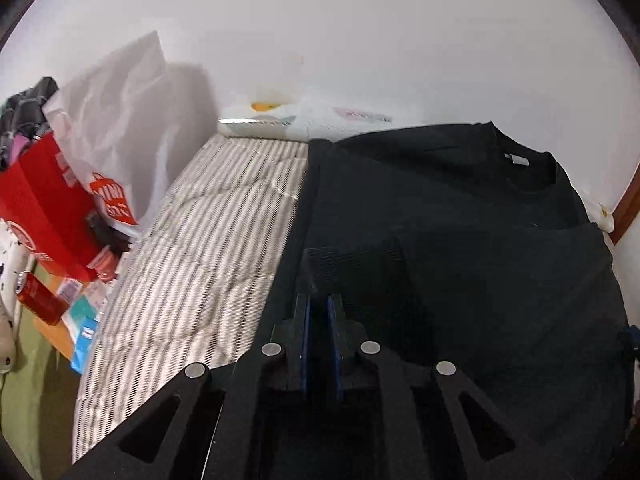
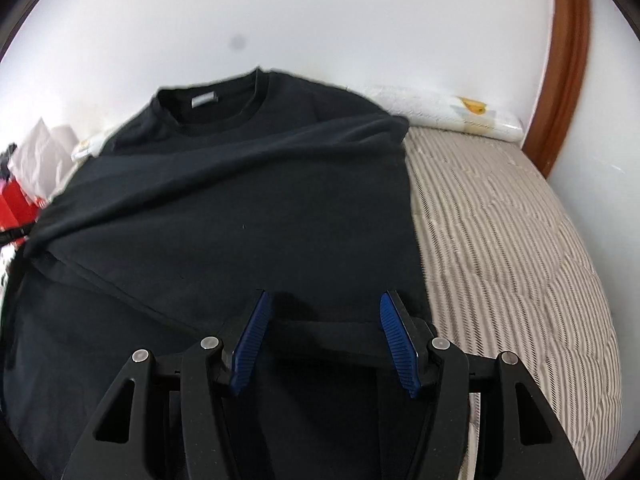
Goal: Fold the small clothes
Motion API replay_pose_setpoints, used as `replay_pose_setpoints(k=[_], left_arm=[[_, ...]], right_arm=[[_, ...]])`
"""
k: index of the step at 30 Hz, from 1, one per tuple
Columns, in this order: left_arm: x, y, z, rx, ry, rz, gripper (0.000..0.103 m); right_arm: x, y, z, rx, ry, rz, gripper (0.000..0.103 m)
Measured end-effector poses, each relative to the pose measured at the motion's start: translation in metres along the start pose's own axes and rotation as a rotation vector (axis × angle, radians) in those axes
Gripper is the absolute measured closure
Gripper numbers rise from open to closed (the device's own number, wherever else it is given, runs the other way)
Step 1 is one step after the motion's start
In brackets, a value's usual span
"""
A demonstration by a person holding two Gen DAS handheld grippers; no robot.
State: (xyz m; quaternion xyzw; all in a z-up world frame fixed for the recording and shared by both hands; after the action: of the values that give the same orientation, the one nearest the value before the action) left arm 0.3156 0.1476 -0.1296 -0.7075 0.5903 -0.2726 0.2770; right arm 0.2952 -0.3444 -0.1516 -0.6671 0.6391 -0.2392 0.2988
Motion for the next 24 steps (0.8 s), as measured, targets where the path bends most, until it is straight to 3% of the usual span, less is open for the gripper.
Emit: replay_pose_setpoints(k=[4,14,19,22,24], left_arm=[[0.000,0.002,-0.015,0.017,0.002,0.012,0.093],[0.005,0.026,-0.083,0.065,0.021,0.051,0.093],[-0.003,0.058,-0.108,0.066,0.014,0.034,0.092],[-0.009,0.082,-0.114,0.020,0.021,0.023,0.079],[-0.015,0.101,-0.117,0.002,0.026,0.033,0.061]], right_arm=[[0.016,0.002,-0.022,0.052,-0.013,0.084,0.045],[0.055,0.022,-0.091,0.138,0.088,0.198,0.045],[0.062,0.048,-0.110,0.068,0.079,0.172,0.045],[0.058,0.072,-0.113,0.036,0.109,0.136,0.045],[0.055,0.088,-0.112,0.012,0.091,0.132,0.044]])
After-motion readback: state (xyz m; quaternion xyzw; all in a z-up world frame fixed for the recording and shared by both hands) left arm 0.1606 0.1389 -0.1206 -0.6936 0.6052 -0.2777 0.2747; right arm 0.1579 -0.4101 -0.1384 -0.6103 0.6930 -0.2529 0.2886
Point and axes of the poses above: each gripper's, at about its wrist camera, not at the fingertips, and z roughly the way its jaws point, x to its right, y to its underside, the point moved 2 cm from there along z, roughly the way its jaws point, and after that the axes turned 4 degrees about x, right-handed, at the moved point
